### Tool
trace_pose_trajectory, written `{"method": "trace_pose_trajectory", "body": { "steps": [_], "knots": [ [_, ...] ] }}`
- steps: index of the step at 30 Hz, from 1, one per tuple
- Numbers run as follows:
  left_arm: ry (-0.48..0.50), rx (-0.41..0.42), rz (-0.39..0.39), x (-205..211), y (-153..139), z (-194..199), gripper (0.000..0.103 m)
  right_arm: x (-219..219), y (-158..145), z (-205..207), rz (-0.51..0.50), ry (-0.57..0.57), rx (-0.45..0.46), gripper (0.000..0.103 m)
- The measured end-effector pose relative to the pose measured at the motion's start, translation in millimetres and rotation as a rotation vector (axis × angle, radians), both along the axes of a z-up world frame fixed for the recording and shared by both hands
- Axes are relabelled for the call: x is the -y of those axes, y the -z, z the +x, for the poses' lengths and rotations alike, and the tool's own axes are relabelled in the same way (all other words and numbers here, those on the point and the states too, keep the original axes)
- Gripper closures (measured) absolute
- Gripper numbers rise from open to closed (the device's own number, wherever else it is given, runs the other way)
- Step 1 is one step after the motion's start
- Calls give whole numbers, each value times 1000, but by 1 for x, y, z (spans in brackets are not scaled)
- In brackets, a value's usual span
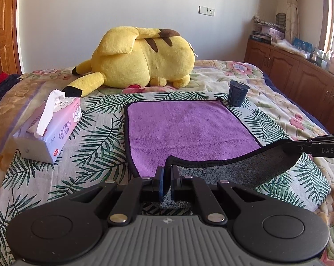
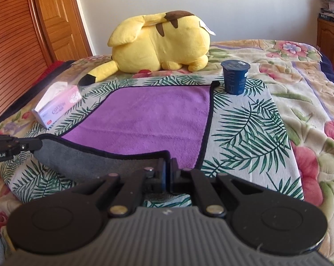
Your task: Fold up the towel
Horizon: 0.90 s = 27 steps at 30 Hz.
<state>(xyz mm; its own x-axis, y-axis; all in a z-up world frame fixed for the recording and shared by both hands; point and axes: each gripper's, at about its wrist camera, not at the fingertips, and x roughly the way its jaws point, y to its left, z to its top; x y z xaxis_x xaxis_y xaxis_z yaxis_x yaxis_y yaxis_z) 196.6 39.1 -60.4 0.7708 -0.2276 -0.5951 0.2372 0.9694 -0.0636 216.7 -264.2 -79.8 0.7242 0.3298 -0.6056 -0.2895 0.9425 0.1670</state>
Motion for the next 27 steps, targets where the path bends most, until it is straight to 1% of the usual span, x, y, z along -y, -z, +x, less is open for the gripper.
{"method": "trace_pose_trajectory", "body": {
  "steps": [6,14,21,27],
  "knots": [
    [0,-3,-21,-1,-2,4,103,-4,-4,0,-4,-9,24,99],
    [16,11,-4,0,-2,14,103,-7,-2,4,-27,-18,47,99],
    [15,29,-17,-5,-5,21,103,-3,-4,10,-10,-12,75,99],
    [21,28,-7,-7,-2,32,103,-5,-5,18,-13,-22,96,99]
  ]
}}
